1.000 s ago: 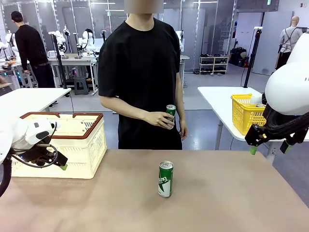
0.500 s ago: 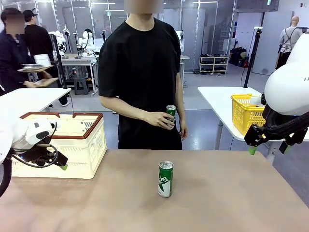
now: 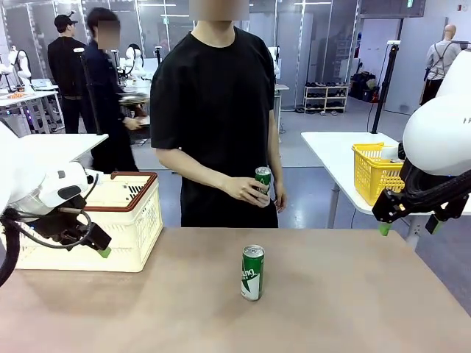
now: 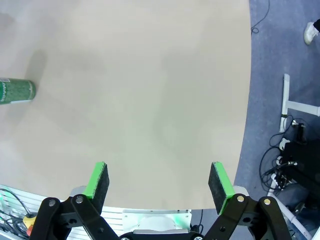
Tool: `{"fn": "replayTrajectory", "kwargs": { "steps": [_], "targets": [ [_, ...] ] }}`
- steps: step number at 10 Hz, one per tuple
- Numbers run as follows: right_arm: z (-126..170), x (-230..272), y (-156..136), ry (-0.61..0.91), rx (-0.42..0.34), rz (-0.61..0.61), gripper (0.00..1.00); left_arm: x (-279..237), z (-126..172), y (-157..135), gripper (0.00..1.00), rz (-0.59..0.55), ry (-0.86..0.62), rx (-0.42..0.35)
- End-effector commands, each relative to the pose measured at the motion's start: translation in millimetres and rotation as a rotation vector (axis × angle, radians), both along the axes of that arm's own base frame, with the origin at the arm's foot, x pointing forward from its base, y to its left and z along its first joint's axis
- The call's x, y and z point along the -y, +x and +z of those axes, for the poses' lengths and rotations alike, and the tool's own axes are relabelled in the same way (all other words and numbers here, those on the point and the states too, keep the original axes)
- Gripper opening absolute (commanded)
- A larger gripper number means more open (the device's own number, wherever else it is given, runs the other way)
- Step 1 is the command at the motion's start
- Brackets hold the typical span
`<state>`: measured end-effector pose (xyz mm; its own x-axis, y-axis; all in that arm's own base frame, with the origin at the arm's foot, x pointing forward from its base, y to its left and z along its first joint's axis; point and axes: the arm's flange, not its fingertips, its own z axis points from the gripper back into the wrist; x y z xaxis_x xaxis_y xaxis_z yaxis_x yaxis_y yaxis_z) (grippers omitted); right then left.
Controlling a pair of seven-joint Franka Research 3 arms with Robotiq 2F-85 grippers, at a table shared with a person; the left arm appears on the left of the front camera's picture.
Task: Place the drinks into the Shopping basket.
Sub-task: Pick up one drink and place it into the Shopping basket.
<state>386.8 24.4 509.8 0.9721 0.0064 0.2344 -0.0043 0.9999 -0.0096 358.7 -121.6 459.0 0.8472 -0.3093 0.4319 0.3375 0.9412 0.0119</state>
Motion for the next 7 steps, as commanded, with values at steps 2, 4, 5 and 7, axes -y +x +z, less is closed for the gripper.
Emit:
{"fn": "replayTrajectory", "kwargs": {
  "steps": [2, 4, 5, 7],
  "targets": [
    [1.1, 2.0, 0.3, -0.006, 0.002, 0.000, 1.00, 9.4, 29.3, -15.0, 1.00, 0.008, 0.092, -0.005],
    [1.1, 2.0, 0.3, -0.006, 0.002, 0.000, 1.00, 10.4, 20.5, -17.4, 1.00, -0.014, 0.054, -0.006],
    [1.1, 2.0, 0.3, -0.006, 0.002, 0.000, 1.00, 10.4, 20.5, -17.4, 1.00, -0.014, 0.054, -0.006],
    [1.1, 2.0, 0.3, -0.006, 0.002, 0.000, 1.00, 10.4, 20.5, -17.4, 1.00, -0.014, 0.054, -0.006]
  ]
}}
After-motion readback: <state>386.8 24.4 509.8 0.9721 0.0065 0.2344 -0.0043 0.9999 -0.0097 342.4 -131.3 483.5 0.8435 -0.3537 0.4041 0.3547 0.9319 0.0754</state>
